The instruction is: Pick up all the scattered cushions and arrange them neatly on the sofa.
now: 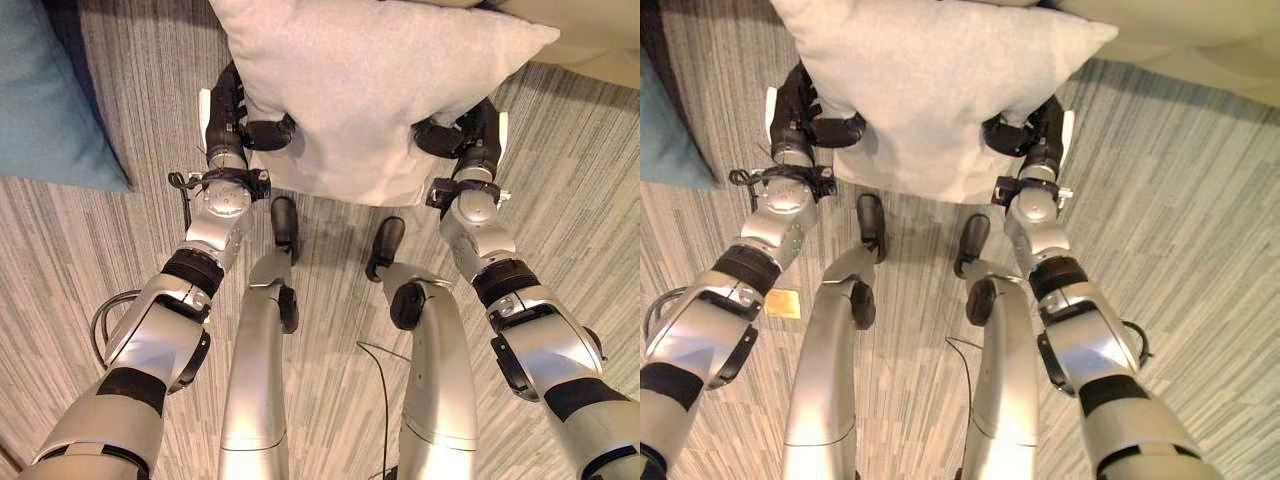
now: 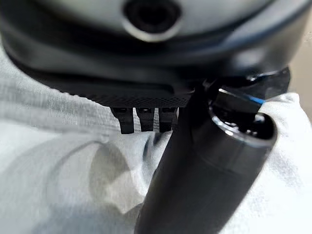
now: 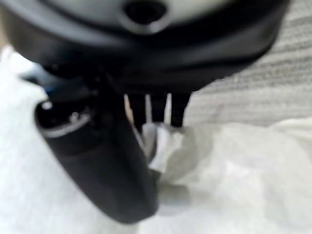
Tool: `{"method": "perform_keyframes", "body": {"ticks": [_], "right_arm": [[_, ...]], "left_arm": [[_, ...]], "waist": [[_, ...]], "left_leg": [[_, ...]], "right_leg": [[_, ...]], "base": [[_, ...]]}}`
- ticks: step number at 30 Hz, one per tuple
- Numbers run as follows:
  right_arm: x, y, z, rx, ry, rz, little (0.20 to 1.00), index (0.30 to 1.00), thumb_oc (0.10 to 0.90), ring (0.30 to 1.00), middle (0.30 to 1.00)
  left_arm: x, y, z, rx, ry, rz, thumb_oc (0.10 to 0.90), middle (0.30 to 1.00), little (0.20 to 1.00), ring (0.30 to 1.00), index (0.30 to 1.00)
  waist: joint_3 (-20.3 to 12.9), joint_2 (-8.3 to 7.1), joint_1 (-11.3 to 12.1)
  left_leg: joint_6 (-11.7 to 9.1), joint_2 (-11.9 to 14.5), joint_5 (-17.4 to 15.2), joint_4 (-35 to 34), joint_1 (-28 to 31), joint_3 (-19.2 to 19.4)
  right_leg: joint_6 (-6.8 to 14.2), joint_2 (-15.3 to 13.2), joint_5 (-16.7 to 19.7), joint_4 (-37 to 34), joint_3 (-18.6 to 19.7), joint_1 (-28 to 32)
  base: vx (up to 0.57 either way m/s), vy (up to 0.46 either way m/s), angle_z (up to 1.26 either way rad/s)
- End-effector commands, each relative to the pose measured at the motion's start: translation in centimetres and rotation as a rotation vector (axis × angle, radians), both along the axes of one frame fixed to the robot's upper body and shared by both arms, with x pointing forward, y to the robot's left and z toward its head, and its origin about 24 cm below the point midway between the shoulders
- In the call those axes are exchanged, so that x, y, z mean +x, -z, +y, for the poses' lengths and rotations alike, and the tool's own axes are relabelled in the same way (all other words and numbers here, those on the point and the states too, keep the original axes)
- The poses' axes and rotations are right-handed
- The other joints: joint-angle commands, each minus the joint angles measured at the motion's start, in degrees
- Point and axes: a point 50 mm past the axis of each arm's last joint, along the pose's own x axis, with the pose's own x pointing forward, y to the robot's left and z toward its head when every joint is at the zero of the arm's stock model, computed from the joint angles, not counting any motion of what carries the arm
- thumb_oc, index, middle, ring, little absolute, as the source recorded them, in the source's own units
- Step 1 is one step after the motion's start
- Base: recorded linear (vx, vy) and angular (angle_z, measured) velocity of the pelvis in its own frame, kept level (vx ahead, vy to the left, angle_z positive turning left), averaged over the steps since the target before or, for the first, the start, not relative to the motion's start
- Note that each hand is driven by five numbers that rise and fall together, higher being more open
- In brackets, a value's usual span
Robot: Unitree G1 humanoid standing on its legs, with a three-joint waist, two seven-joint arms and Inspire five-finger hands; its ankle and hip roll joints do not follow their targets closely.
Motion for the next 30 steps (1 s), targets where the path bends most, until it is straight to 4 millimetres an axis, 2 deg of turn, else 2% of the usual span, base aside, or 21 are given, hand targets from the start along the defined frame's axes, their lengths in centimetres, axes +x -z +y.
{"method": "perform_keyframes", "body": {"ticks": [1,3,4,6,7,8,14,15,18,22,23,30], "right_arm": [[-2.2,-2.7,8.2,-0.045,-0.319,-0.275,0.3,0.3,0.4,0.3,0.3],[-2.8,-1.6,7.4,-0.024,-0.314,-0.285,0.3,0.3,0.4,0.3,0.3],[-3.6,-0.9,6.4,-0.054,-0.314,-0.306,0.3,0.3,0.4,0.3,0.3],[-4.2,0.0,5.9,-0.064,-0.319,-0.306,0.3,0.3,0.4,0.3,0.3],[-5.5,1.7,4.6,-0.083,-0.314,-0.302,0.3,0.3,0.4,0.3,0.3],[-5.5,1.8,4.6,-0.083,-0.314,-0.299,0.3,0.3,0.4,0.3,0.3],[-8.0,7.0,2.4,-0.105,-0.283,-0.175,0.3,0.3,0.4,0.3,0.3],[-9.6,9.1,1.2,-0.098,-0.262,-0.13,0.3,0.3,0.4,0.3,0.3],[-11.2,10.9,-0.1,-0.125,-0.247,-0.068,0.3,0.3,0.4,0.3,0.3],[-13.1,12.9,-1.5,-0.177,-0.251,0.011,0.3,0.3,0.4,0.3,0.3],[-14.0,13.7,-2.1,-0.198,-0.245,0.05,0.3,0.3,0.4,0.3,0.3],[-15.8,16.3,-3.5,-0.231,-0.223,0.176,0.3,0.3,0.4,0.3,0.3]], "left_arm": [[-1.8,-0.6,-4.5,-0.04,0.216,-0.188,0.4,0.3,0.3,0.3,0.3],[-2.5,0.7,-4.6,-0.054,0.244,-0.186,0.4,0.3,0.3,0.3,0.3],[-3.3,1.7,-4.1,-0.052,0.259,-0.193,0.4,0.3,0.3,0.3,0.3],[-3.8,2.8,-4.1,-0.063,0.273,-0.178,0.4,0.3,0.3,0.3,0.3],[-4.9,5.4,-3.9,-0.118,0.313,-0.137,0.4,0.3,0.3,0.3,0.3],[-4.9,5.5,-4.0,-0.118,0.313,-0.134,0.4,0.3,0.3,0.3,0.3],[-7.4,10.7,-4.3,-0.207,0.389,-0.016,0.4,0.3,0.3,0.3,0.3],[-8.8,12.6,-3.6,-0.224,0.393,0.023,0.4,0.3,0.3,0.3,0.3],[-10.2,14.6,-2.6,-0.212,0.396,0.079,0.4,0.3,0.3,0.3,0.3],[-12.1,16.9,-1.4,-0.189,0.394,0.155,0.4,0.3,0.3,0.3,0.3],[-12.9,17.7,-1.0,-0.179,0.398,0.182,0.4,0.3,0.3,0.3,0.3],[-14.7,20.6,-0.9,-0.173,0.405,0.306,0.4,0.3,0.3,0.3,0.3]], "waist": [[-11.07,1.39,-1.15],[-11.21,1.62,-1.34],[-11.0,1.63,-1.36],[-10.59,1.57,-1.56],[-10.95,1.42,-1.87],[-10.79,1.44,-1.9],[-12.77,0.88,-1.92],[-13.76,0.38,-2.09],[-14.72,-0.06,-2.01],[-17.5,-0.53,-2.2],[-19.2,-0.65,-2.59],[-21.41,-1.36,-2.98]], "left_leg": [[-0.19,-0.15,-8.94,5.44,1.77,-2.79],[-0.39,-0.09,-7.86,0.86,6.43,-2.74],[-0.88,0.21,-6.78,-3.89,12.18,-2.86],[-1.25,0.18,-6.04,-6.95,16.39,-3.19],[-2.34,0.5,-4.7,-13.67,25.29,-4.04],[-2.36,0.48,-4.57,-14.01,25.8,-4.07],[-3.22,-0.05,-2.64,-24.77,43.23,-4.7],[-3.63,0.24,0.12,-30.39,52.13,-4.55],[-3.98,1.02,0.65,-34.52,61.52,-4.06],[-4.49,2.64,1.08,-38.89,71.21,-2.81],[-4.89,3.37,1.49,-40.27,74.79,-2.08],[-5.71,5.3,1.02,-38.84,81.39,-0.14]], "right_leg": [[6.73,2.16,3.68,-7.42,3.51,4.53],[7.01,2.65,4.73,-10.94,3.05,8.74],[7.41,2.7,5.78,-14.38,2.31,13.86],[7.56,2.64,6.54,-17.03,1.96,17.76],[8.17,1.99,8.06,-23.11,0.88,26.11],[8.17,1.98,8.14,-23.36,0.82,26.6],[8.59,1.56,9.74,-33.27,-1.73,42.76],[8.45,1.84,12.04,-39.11,-3.04,51.49],[8.57,2.84,12.35,-43.8,-3.62,61.2],[8.59,4.65,12.15,-48.88,-4.03,71.36],[8.49,5.51,11.86,-50.8,-3.97,75.29],[7.15,7.83,10.16,-54.49,-3.89,84.65]], "base": [[-0.1,0.01,-0.05],[-0.12,0.003,-0.03],[-0.13,-0.002,0.0],[-0.1,-0.048,-0.01],[-0.05,-0.077,-0.02],[-0.03,-0.071,-0.03],[-0.01,-0.066,0.04],[0.01,-0.079,0.04],[0.1,-0.072,-0.04],[0.15,-0.08,-0.12],[0.14,-0.088,-0.12],[0.09,-0.069,0.02]]}}
